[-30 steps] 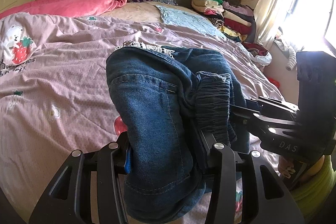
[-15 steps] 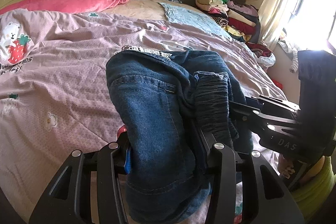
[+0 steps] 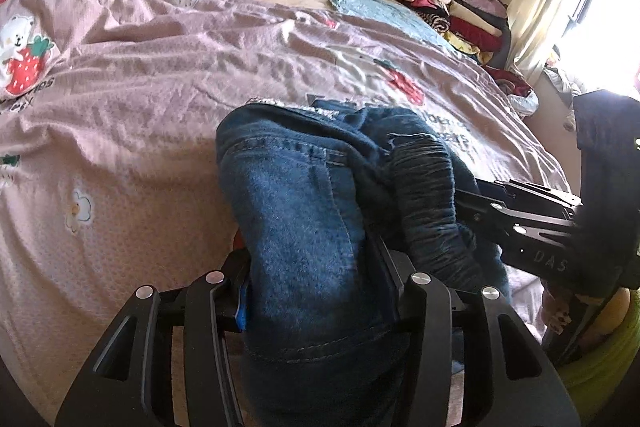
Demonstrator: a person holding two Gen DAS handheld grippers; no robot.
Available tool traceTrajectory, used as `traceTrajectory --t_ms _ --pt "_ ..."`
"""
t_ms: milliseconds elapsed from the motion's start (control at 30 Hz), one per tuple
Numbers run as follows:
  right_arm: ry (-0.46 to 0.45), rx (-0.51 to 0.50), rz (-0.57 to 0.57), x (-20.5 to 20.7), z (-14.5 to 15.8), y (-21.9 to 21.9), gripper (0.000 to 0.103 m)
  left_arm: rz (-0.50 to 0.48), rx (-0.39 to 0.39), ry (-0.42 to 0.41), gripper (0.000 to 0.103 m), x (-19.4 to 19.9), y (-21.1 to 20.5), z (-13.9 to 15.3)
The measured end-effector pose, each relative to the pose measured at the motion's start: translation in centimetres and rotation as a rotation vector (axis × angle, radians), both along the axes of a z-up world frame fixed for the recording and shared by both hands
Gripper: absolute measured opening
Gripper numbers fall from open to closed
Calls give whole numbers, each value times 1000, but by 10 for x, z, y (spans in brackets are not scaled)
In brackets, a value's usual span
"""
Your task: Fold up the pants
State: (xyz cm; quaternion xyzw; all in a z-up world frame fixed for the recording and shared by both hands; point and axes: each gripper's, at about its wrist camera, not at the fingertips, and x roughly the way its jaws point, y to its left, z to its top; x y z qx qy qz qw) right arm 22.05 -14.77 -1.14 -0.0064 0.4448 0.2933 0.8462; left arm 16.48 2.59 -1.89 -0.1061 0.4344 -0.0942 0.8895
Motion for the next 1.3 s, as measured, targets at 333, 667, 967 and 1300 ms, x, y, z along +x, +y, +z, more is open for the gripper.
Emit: traceTrajectory --t_ms 333,667,967,1300 --pt "46 -3 -48 6 -11 -7 40 2 -2 16 52 0 0 -8" --pt "-15 32 -79 -13 15 -22 67 9 -13 -1 58 -16 0 3" --pt "-130 57 -83 -46 48 -32 82 19 -25 -59 74 -44 4 27" --pt "-253 72 -87 -89 82 -42 93 34 18 -134 98 -87 -3 65"
